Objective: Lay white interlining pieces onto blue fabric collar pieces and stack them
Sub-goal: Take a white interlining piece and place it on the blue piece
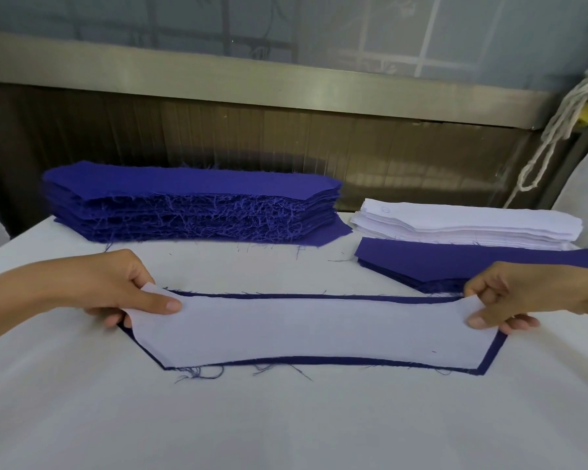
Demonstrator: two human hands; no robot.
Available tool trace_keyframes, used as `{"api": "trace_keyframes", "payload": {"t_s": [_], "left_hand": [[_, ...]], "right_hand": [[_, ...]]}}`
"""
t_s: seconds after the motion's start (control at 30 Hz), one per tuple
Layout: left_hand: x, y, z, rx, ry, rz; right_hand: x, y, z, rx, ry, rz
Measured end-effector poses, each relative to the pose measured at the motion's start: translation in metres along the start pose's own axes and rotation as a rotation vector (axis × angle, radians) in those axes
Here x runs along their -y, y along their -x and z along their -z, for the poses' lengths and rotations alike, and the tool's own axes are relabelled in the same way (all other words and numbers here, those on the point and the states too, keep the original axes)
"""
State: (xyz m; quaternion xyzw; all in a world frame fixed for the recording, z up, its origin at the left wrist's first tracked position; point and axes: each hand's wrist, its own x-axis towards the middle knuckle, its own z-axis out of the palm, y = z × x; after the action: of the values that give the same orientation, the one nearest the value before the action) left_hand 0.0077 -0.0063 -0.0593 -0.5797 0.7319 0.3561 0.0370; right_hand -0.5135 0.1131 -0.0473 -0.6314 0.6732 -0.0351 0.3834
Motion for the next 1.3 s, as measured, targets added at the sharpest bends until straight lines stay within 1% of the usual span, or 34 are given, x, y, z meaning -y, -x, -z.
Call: {"api": "trace_keyframes", "payload": {"t_s": [0.33, 0.67, 0.87, 1.1, 1.3], "left_hand": [[0.003, -0.001, -0.001, -0.042, 0.006, 0.012], [0.002, 0.000, -0.002, -0.059, 0.016, 0.012], [0.003, -0.002, -0.002, -0.061, -0.037, -0.005], [0.009, -0.002, 0.004, -0.167, -0.183, 0.051], [0.013, 0.003, 0.013, -0.212, -0.211, 0.089]], "right_hand": [[-0.004, 0.001, 0.001, -0.028, 0.001, -0.030], [-0.006, 0.000, 0.004, 0.026, -0.048, 0.023], [-0.008, -0.003, 0.004, 0.038, -0.052, 0.026], [-0.020, -0.008, 0.007, -0.013, 0.003, -0.047], [-0.042, -0.016, 0.017, -0.074, 0.091, -0.143]]}}
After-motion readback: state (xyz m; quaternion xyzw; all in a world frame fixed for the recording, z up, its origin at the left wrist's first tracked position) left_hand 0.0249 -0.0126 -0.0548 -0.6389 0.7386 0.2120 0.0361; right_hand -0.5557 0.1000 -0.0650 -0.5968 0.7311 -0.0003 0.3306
